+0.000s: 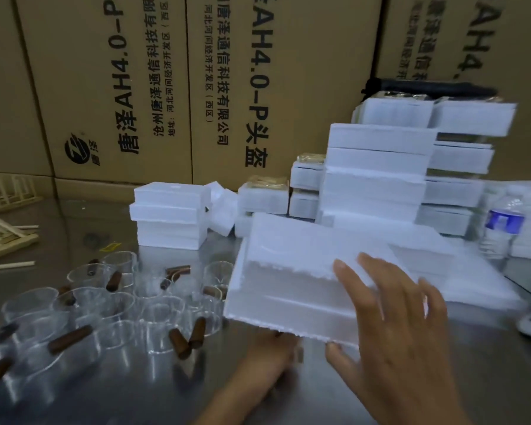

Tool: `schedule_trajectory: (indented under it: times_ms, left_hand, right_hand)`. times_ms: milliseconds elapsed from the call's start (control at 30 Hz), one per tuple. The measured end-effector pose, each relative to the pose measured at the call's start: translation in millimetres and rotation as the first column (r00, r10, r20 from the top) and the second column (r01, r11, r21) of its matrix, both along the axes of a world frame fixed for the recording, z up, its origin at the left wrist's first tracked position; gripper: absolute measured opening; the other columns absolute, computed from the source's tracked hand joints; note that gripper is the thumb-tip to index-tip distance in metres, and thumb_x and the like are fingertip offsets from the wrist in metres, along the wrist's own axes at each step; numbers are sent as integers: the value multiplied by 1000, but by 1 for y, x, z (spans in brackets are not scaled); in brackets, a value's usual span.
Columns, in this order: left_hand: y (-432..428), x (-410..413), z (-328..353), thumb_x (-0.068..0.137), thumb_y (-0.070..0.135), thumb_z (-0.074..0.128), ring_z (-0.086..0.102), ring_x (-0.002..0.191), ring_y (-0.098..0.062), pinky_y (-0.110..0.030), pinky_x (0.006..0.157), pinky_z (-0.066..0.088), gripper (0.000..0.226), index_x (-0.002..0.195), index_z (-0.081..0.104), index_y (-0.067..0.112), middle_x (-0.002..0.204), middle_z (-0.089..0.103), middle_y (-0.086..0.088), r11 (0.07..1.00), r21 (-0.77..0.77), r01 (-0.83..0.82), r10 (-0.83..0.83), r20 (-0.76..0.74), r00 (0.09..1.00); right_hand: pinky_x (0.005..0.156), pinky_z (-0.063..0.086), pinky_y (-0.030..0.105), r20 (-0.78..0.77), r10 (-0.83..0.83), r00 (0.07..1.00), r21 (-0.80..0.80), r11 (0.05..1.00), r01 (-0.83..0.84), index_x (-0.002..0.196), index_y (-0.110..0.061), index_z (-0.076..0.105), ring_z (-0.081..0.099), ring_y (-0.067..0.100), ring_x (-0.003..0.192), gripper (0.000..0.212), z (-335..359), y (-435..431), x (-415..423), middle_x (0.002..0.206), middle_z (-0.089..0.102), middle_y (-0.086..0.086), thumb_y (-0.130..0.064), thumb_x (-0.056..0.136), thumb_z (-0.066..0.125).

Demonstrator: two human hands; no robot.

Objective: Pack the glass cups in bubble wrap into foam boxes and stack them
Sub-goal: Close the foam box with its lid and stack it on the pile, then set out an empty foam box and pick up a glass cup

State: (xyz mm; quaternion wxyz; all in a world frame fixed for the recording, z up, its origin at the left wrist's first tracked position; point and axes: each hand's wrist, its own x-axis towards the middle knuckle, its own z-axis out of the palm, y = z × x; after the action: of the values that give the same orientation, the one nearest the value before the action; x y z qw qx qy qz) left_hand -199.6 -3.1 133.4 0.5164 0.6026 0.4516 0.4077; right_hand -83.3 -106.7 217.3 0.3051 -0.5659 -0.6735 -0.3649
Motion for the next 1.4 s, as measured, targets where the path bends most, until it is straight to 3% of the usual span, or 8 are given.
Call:
schedule_trajectory:
  times_ms: [233, 433, 567, 733, 900, 1067, 1267, 1400]
  left_hand:
    - [-5, -1, 9, 96, 0, 44, 59, 52, -21, -26, 42, 49, 19, 84, 59, 4, 67, 59, -15, 990, -99, -96, 129, 411, 902]
    - [-23, 9, 11, 96, 8, 51, 64, 80, -15, -26, 61, 54, 12, 93, 62, 13, 90, 66, -6, 981, -113, -158, 191, 399, 897]
    - [-46, 25, 13, 93, 10, 58, 57, 94, -1, -8, 79, 43, 17, 98, 59, 25, 100, 61, 10, 956, 191, -221, 173, 237, 956]
    - [-69, 38, 34, 93, 6, 52, 40, 107, 20, 3, 87, 26, 31, 111, 50, 31, 113, 48, 19, 701, 698, -147, 199, 8, 980]
    - [-78, 43, 50, 95, 20, 54, 36, 119, 6, -2, 98, 21, 30, 124, 52, 26, 124, 46, 18, 627, 777, 60, 158, -203, 966]
    - [-74, 47, 42, 93, 41, 55, 13, 141, -5, -27, 115, -4, 58, 145, 30, 34, 152, 27, 12, 626, 675, 390, 168, -606, 778]
    - [-71, 47, 31, 87, 41, 64, 21, 139, -9, -28, 115, 6, 64, 143, 36, 32, 147, 33, 8, 588, 698, 409, 256, -640, 725]
    - [-68, 47, 32, 87, 34, 65, 34, 131, -12, -20, 106, 17, 53, 137, 46, 29, 137, 46, 8, 508, 782, 361, 332, -565, 756]
  right_hand:
    - [94, 24, 59, -41, -158, 987, -85, 984, 155, 129, -16, 41, 41, 34, 115, 112, -43, -35, 62, 123, 56, 22, -21, 29, 92]
    - [99, 24, 59, -6, -196, 981, -206, 960, 191, 131, -18, 41, 44, 33, 117, 110, -62, -42, 92, 124, 56, 21, -24, 34, 91]
    - [98, 27, 57, 23, -175, 984, -274, 946, 174, 133, -20, 39, 51, 33, 117, 112, -69, -41, 98, 123, 57, 18, -30, 34, 92]
    - [99, 26, 50, -5, -148, 989, -290, 947, 140, 136, -20, 35, 53, 32, 115, 111, -69, -41, 104, 124, 58, 16, -40, 42, 91]
    - [99, 39, 54, 2, -103, 995, -272, 957, 99, 137, -21, 34, 55, 32, 117, 109, -70, -41, 106, 125, 57, 15, -44, 46, 89]
    - [102, 28, 47, -9, -1, 1000, -280, 960, -1, 140, -24, 36, 39, 25, 123, 72, -75, -43, 108, 131, 53, 14, -51, 77, 59]
    - [106, 31, 52, -231, 37, 972, -193, 978, -83, 142, -15, 36, 37, 27, 132, 63, -75, -43, 106, 142, 42, 11, -46, 87, 40]
    - [113, 13, 31, -434, 82, 897, -61, 991, -120, 145, -16, 22, 24, 17, 136, 62, -73, -44, 109, 148, 31, 5, -43, 91, 33]
